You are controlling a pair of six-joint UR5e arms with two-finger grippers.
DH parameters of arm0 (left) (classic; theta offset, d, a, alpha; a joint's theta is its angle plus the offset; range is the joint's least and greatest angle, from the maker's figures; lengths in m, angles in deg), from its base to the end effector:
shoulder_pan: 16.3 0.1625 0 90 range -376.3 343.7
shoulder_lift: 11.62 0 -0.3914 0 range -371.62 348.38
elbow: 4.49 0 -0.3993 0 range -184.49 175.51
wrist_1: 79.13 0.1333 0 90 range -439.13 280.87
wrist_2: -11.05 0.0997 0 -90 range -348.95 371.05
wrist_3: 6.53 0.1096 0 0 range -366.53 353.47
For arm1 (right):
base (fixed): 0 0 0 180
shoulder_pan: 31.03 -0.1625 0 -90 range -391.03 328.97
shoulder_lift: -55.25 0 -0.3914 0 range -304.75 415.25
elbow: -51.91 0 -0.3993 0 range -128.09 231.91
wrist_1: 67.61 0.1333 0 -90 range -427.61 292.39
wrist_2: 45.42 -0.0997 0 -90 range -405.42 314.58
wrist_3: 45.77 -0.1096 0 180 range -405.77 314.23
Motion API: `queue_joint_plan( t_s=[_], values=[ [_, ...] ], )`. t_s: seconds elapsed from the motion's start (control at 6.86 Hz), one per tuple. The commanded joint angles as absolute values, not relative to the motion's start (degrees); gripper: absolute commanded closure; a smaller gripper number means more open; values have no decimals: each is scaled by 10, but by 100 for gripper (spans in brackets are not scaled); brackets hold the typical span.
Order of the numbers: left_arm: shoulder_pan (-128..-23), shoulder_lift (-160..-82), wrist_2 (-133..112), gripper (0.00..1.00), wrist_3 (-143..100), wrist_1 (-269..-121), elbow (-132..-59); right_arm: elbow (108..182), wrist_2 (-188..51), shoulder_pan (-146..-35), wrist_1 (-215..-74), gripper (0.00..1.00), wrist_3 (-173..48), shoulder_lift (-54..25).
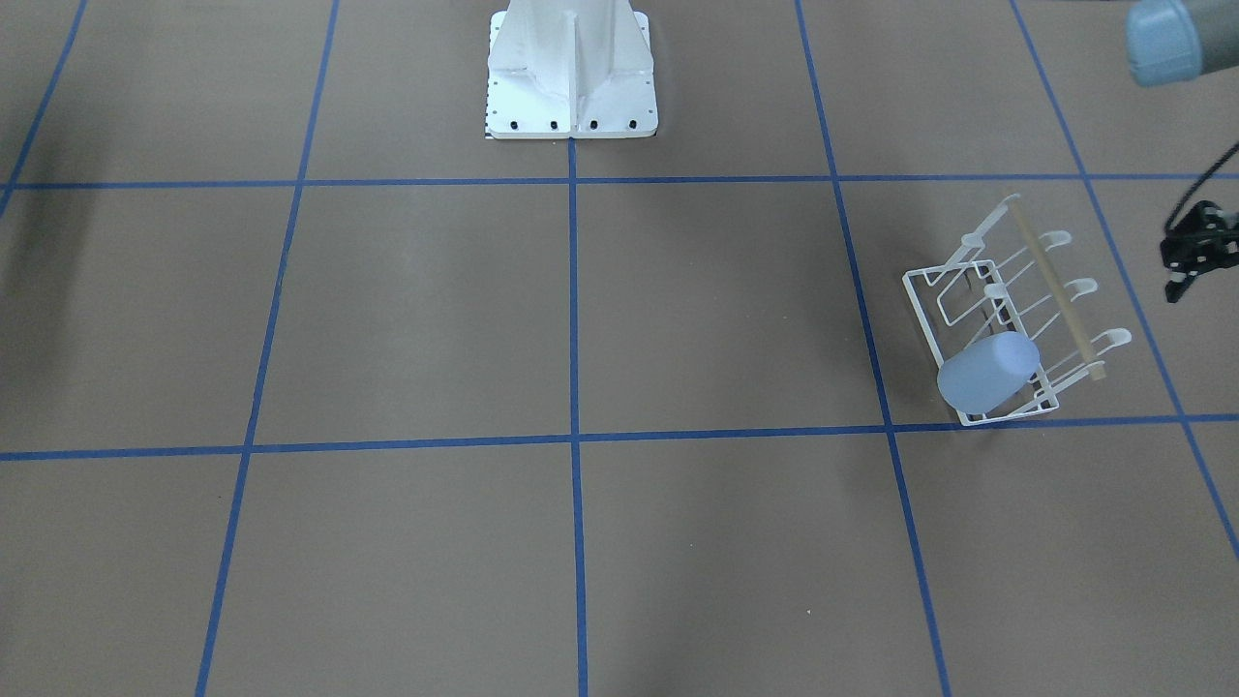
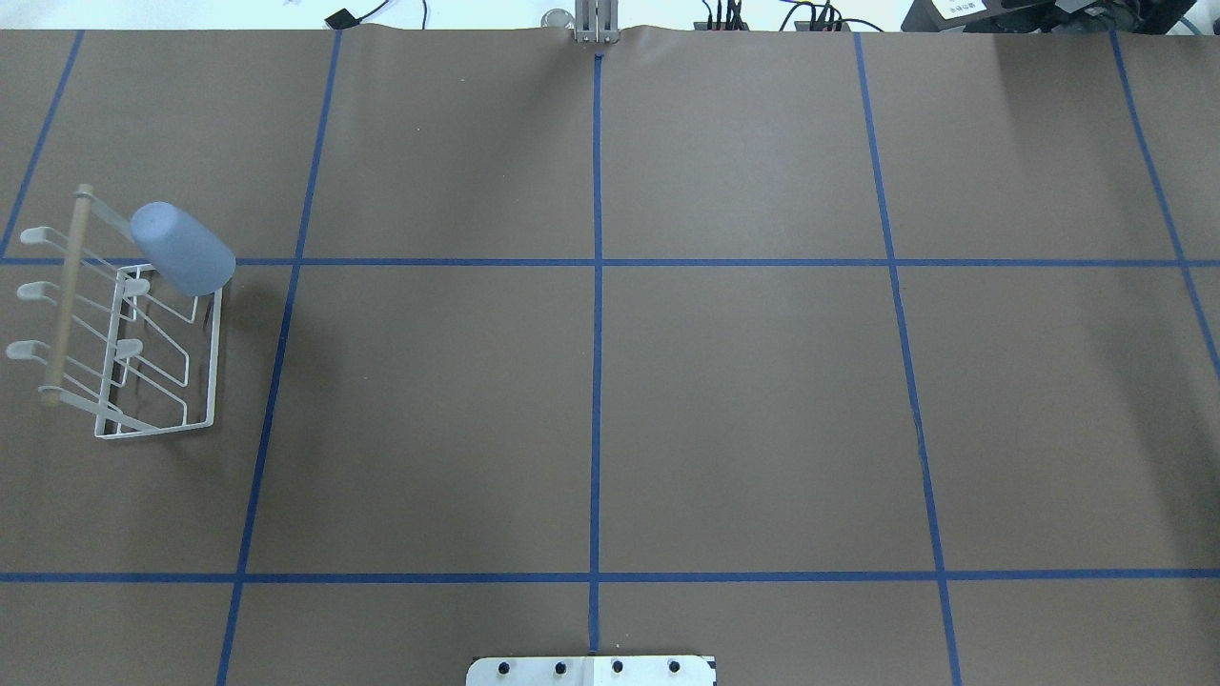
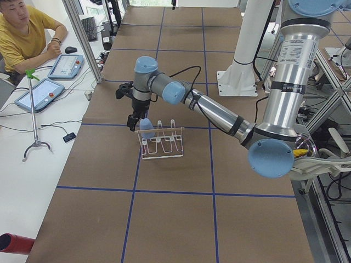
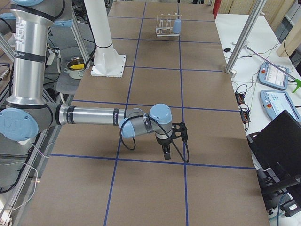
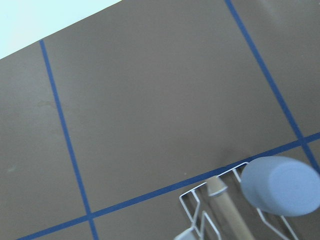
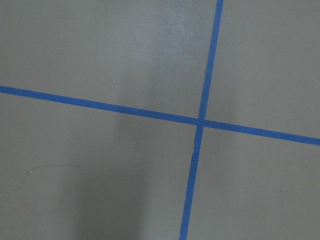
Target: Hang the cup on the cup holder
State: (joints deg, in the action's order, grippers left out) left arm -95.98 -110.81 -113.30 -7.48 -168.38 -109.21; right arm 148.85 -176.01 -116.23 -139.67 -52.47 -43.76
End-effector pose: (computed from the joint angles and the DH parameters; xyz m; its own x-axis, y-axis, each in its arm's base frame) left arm 0.0291 -0.5586 0.4310 0.7751 0.3512 -0.5252 -0.1519 0.9105 0.3846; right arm 0.0236 -0.4600 0.6163 0.7462 -0.1274 0.6535 -0.0066 0.9801 0.1986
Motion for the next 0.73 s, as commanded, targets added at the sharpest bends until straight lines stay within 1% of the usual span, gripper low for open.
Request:
queue_joint_plan(
  t_s=[0.0,0.15,0.44,0.58],
  values=[
    [-1038,-1095,-1166,1,39,-1681,-1023,1484,-1764,-1195,-1417,0,-511,-438],
    [-1038,-1054,-1161,1,38,-1678,-1021,1500,-1766,-1191,-1496,0,-497,-424],
    [-1051,-1021,-1167,1,38,-1643,-1027,1503,-1757,-1215,-1654,0,-386,-363],
    [-1067,-1010,-1199,1,34,-1637,-1027,1502,-1753,-1216,-1653,0,-382,-370]
  ],
)
